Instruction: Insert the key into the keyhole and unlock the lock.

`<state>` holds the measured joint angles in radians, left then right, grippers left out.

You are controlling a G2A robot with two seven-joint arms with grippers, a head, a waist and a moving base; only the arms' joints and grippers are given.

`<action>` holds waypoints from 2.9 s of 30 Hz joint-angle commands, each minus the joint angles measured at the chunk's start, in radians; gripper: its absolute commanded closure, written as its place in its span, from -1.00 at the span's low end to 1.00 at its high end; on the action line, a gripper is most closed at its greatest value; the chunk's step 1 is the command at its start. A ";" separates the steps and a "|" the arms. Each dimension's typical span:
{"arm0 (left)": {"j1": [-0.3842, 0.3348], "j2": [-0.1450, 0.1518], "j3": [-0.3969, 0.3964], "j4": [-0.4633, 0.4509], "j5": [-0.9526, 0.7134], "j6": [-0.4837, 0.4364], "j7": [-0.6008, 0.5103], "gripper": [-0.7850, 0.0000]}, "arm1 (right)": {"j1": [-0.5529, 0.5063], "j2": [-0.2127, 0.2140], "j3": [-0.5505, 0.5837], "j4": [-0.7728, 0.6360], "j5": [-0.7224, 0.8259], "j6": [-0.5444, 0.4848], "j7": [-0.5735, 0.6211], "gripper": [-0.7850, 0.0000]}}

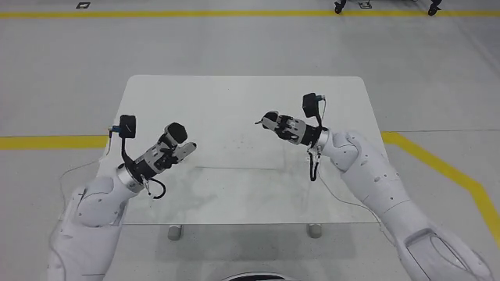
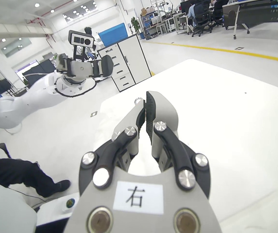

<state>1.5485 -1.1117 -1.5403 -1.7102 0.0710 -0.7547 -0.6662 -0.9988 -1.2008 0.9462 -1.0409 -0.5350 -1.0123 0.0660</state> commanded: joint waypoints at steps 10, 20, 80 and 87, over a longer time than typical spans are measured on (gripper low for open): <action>-0.271 -0.015 0.235 0.185 -0.145 0.090 -0.180 -1.00 | 0.078 0.018 -0.167 -0.023 0.335 0.000 0.124 1.00; -0.326 -0.030 0.328 0.269 -0.098 0.071 -0.119 -0.42 | 0.129 0.008 -0.236 0.002 0.472 0.000 0.199 1.00; -0.337 -0.001 0.330 0.260 -0.045 0.129 -0.083 -1.00 | 0.148 -0.032 -0.184 0.035 0.657 0.000 0.606 1.00; -0.280 0.039 0.190 0.187 0.178 0.158 -0.119 -1.00 | 0.123 -0.017 -0.078 0.038 0.613 0.000 0.572 1.00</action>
<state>1.2406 -1.0835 -1.3074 -1.4899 0.1856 -0.6012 -0.7729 -0.8711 -1.2211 0.8457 -1.0013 0.0936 -1.0123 0.6492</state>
